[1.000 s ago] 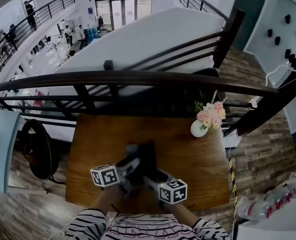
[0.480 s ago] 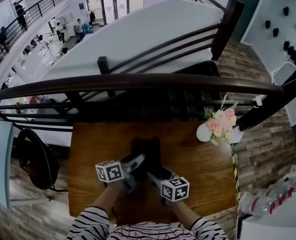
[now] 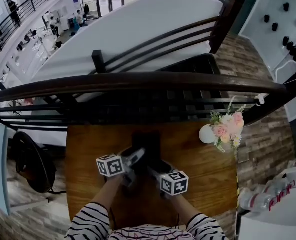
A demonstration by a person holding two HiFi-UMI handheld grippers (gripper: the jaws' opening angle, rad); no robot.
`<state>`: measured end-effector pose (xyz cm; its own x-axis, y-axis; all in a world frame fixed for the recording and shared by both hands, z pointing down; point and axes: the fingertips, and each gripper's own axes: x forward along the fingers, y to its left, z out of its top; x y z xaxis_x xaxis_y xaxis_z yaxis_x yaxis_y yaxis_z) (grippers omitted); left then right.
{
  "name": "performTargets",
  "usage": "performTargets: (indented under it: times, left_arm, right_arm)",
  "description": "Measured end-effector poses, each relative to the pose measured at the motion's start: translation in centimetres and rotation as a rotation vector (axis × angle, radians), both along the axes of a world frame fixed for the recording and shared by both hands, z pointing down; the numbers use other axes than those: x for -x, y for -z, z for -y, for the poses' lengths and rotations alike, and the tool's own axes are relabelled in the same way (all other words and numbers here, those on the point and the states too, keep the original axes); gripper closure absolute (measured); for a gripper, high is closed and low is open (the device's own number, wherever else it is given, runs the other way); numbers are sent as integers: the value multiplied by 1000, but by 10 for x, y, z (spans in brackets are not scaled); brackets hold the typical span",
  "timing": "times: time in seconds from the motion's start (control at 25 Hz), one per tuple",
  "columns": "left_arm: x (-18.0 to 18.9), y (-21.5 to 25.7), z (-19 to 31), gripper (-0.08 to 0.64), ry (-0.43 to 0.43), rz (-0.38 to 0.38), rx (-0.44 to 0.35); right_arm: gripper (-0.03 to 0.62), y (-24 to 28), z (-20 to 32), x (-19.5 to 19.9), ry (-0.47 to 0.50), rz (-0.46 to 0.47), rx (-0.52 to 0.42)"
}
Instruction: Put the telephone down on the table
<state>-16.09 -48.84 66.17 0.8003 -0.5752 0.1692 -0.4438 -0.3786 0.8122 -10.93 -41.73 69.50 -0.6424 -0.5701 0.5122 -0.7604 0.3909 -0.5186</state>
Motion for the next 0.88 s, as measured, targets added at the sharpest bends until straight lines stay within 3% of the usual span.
performTargets:
  times: [0.88]
  left_arm:
    - [-2,-58,44,345,9,22,47]
  right_arm:
    - [313,-56,44,1,12,-25,82]
